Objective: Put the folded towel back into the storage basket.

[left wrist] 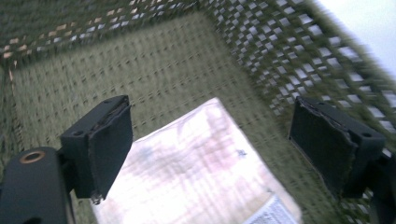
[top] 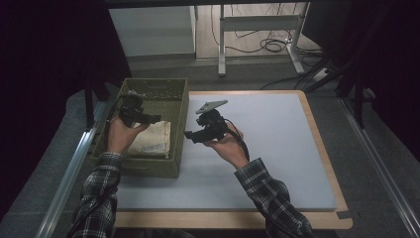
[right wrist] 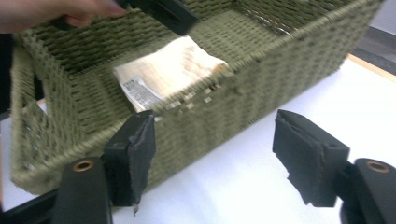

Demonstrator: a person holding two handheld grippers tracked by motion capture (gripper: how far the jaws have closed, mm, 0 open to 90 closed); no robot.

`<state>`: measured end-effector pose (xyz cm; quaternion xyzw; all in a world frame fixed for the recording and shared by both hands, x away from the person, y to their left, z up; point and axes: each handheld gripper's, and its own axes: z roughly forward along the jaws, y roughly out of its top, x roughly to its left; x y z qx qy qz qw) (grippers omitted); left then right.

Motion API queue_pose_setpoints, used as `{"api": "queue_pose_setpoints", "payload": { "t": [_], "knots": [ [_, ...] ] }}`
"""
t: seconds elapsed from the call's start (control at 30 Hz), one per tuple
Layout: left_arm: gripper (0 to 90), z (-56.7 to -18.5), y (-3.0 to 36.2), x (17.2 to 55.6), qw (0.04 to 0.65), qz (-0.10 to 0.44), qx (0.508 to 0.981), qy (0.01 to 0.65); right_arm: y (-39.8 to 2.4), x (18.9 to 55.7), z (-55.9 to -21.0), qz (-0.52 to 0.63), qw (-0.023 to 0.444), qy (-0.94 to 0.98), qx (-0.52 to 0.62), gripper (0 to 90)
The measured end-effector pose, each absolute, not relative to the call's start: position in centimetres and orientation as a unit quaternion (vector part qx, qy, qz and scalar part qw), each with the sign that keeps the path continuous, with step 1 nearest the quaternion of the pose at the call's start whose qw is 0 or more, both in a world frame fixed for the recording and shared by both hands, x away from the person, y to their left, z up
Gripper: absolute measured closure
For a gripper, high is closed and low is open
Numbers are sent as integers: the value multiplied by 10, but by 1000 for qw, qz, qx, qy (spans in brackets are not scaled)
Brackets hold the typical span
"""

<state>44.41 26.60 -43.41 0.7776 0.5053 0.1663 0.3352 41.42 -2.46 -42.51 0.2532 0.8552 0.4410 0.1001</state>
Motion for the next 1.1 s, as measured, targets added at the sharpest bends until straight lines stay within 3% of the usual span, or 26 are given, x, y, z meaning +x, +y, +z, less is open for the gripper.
{"api": "queue_pose_setpoints", "payload": {
  "t": [0.8, 1.1],
  "knots": [
    [44, -429, 235, 390, 430, 141, 762, 463, -90, 401, -441, 443, 113, 852, 257, 121],
    [18, -426, 213, 365, 428, 161, 777, 433, -116, 392, -441, 445, 115, 848, 263, 105]
  ]
}}
